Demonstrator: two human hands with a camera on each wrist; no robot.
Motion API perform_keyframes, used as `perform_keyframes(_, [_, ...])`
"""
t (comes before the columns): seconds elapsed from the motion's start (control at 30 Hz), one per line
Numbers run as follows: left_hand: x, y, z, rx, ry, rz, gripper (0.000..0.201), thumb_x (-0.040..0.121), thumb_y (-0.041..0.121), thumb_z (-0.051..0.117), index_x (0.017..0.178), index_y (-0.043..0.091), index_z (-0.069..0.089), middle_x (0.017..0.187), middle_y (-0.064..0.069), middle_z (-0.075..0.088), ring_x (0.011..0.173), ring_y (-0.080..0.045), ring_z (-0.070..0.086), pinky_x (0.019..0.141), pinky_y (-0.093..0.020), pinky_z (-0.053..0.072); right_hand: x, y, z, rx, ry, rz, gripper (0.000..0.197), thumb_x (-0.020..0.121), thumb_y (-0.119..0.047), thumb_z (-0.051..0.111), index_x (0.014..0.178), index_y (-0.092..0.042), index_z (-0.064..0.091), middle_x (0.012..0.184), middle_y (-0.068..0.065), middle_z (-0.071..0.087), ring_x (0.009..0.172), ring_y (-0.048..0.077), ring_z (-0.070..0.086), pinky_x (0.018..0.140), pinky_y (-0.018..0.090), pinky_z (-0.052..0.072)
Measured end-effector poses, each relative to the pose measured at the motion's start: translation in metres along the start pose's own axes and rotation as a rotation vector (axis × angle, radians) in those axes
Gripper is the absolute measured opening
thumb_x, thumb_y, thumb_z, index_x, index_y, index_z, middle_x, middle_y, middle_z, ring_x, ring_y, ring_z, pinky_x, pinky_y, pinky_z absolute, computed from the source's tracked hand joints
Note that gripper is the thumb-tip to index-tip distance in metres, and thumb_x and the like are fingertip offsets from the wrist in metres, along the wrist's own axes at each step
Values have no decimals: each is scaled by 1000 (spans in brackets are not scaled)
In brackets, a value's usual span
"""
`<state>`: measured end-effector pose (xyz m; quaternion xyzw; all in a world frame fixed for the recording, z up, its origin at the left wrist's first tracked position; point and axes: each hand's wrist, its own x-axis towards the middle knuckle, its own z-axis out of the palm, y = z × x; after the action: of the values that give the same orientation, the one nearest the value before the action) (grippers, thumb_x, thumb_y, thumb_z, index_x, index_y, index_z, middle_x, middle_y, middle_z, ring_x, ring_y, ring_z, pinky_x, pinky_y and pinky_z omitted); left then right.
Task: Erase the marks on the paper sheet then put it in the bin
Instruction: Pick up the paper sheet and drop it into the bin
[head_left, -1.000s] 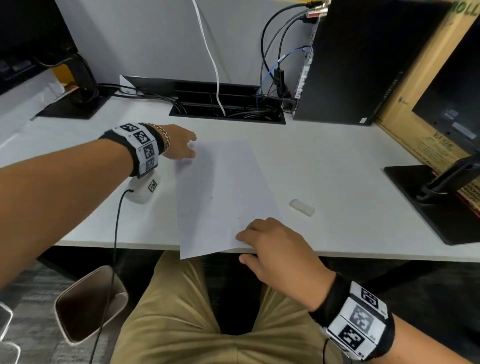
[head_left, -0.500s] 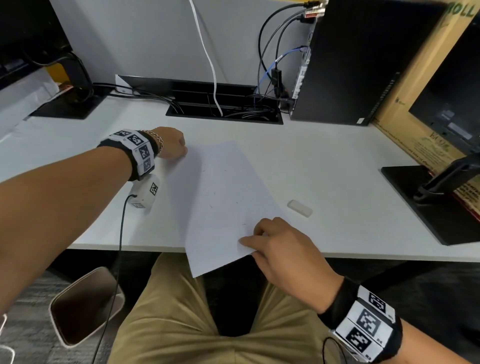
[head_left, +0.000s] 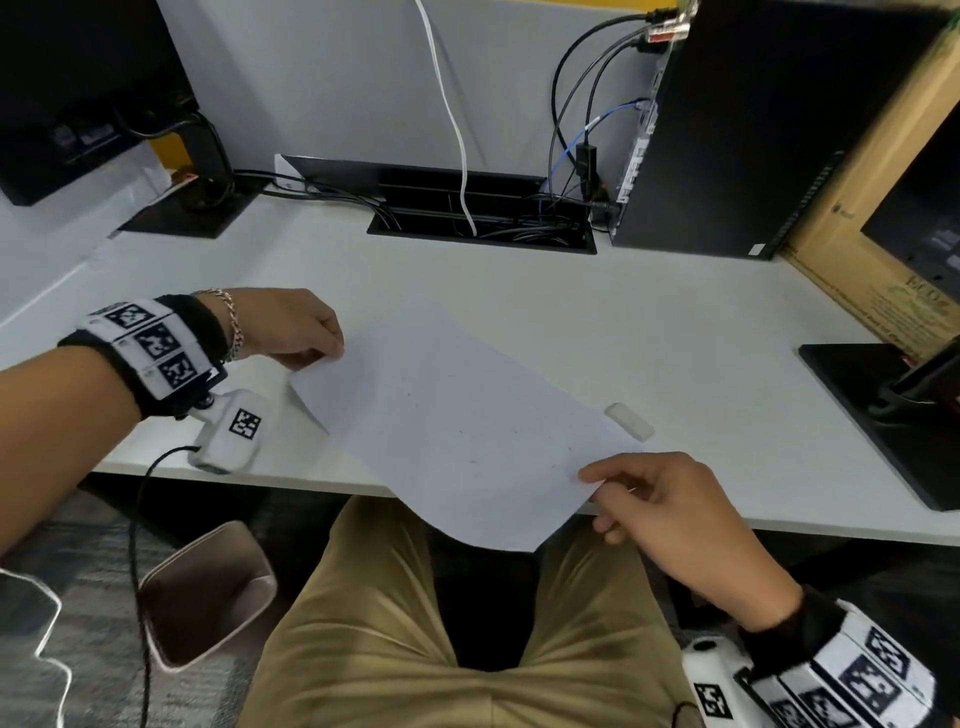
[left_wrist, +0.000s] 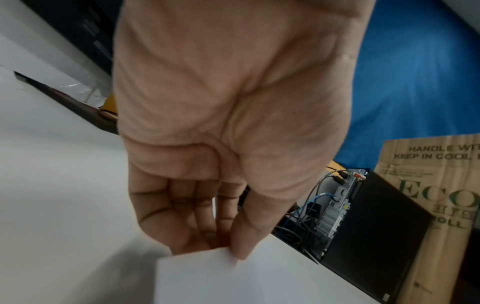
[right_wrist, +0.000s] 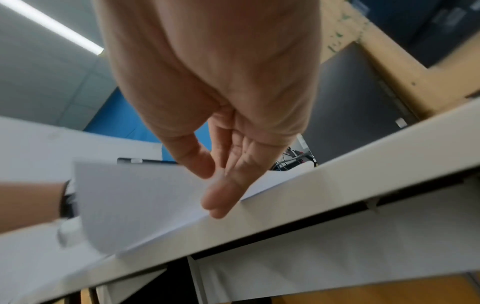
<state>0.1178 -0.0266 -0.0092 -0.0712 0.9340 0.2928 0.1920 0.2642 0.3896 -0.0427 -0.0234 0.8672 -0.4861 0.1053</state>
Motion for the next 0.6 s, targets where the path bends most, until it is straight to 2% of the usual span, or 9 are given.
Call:
perform_keyframes(0.1, [-21, -16, 3, -77, -15, -25, 12, 91, 4, 75, 102, 2, 73, 76, -10, 65, 70, -21, 56, 65, -29, 51, 0, -4, 2, 174, -14, 69, 13, 93, -33, 72, 95, -25, 82, 82, 5, 78, 77, 24, 77, 86, 45, 61])
perform_keyframes(0.17, [-35, -26, 6, -119, -42, -48, 17, 90, 4, 75, 106, 7, 74, 82, -10, 66, 74, -20, 56, 66, -28, 50, -1, -6, 5, 255, -1, 90, 19, 88, -39, 78, 92, -21, 81, 87, 11, 77, 80, 29, 76, 84, 48, 62])
perform_keyframes(0.27, [-55, -39, 13, -203, -69, -58, 20, 90, 5, 75, 109, 10, 75, 92, -12, 69, 81, -21, 59, 72, -30, 50, -1, -4, 11, 326, 25, 102, 10, 88, -24, 80, 90, -16, 74, 101, 26, 68, 85, 37, 74, 74, 43, 63])
perform_keyframes(0.37, [-76, -54, 19, -292, -46, -56, 21, 90, -1, 72, 110, 6, 73, 90, -12, 71, 81, -21, 63, 70, -31, 53, -4, 3, 18, 375, 24, 122, 20, 89, -13, 79, 96, -13, 60, 105, 37, 58, 93, 43, 72, 73, 43, 62])
perform_keyframes(0.43, [-89, -64, 24, -341, -14, -48, 21, 89, -5, 70, 109, 3, 71, 90, -14, 74, 78, -17, 68, 68, -30, 56, -9, 4, 24, 456, 10, 155, 29, 89, -8, 78, 103, -10, 53, 108, 36, 60, 95, 42, 73, 75, 46, 62])
perform_keyframes(0.5, [-100, -73, 28, -383, 14, -45, 20, 89, -9, 69, 108, -1, 70, 77, -7, 73, 66, -9, 67, 58, -23, 54, -15, 2, 29, 536, 3, 186, 34, 89, -5, 77, 109, -11, 50, 105, 29, 66, 92, 37, 74, 75, 44, 61])
perform_keyframes(0.57, [-112, -82, 30, -445, -6, -58, 26, 84, -5, 77, 109, -2, 69, 68, -2, 66, 56, -8, 59, 50, -19, 47, -20, -1, 34, 597, 7, 212, 37, 89, -4, 76, 114, -11, 49, 98, 18, 70, 85, 29, 75, 71, 38, 60])
perform_keyframes(0.6, [-117, -87, 30, -481, -23, -70, 33, 80, 2, 82, 110, -1, 69, 70, -3, 63, 58, -10, 56, 51, -21, 44, -22, -1, 36, 623, 5, 224, 39, 89, -4, 76, 116, -11, 49, 96, 14, 71, 83, 26, 75, 71, 37, 60])
